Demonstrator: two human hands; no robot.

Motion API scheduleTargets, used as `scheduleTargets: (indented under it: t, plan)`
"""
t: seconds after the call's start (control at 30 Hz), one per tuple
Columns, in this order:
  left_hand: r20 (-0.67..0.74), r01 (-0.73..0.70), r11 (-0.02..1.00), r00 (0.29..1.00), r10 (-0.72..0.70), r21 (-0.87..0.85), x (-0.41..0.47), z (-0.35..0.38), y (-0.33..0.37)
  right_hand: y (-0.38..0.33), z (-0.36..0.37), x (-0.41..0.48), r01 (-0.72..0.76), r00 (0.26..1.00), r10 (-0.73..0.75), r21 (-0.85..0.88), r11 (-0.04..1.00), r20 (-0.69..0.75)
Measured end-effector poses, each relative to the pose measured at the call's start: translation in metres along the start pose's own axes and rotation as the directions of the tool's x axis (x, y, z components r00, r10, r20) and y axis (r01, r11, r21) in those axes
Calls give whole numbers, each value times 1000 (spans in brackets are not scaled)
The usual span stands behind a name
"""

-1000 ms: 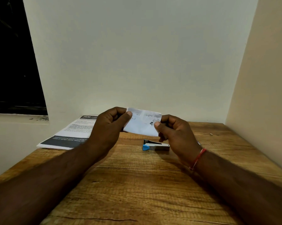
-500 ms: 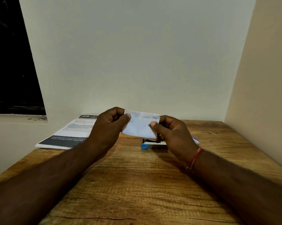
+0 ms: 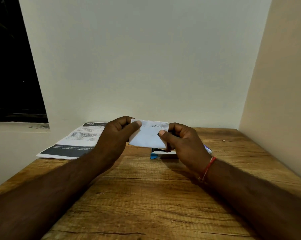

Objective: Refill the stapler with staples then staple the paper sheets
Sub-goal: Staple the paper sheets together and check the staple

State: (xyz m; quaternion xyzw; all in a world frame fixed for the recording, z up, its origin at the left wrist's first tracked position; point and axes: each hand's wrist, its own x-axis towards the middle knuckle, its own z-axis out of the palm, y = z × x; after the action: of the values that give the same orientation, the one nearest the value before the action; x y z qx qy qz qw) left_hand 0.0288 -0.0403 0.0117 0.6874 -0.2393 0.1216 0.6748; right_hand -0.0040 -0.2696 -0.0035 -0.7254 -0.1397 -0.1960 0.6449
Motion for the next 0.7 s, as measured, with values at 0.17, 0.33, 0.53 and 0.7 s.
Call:
scheduleTargets:
  t: [0.17,0.33,0.53,0.7]
  plan:
    - [-21,6,997,1000,-4,81,-1,0,-5,2,1,0,-2,1000,2,10,1000,19]
    - [-21,6,997,1000,-5,78,0,0,-4,3,1,1,-13,1000,14,-15,1000,22]
    - [-50,8,990,999,-1,142,0,0,-3,0,0,0,-29,999,29,5,1000,17]
    - [15,-2,978,1000,-1,208,-1,0,-4,-6,4,-7,-140,990,131,210,968,58]
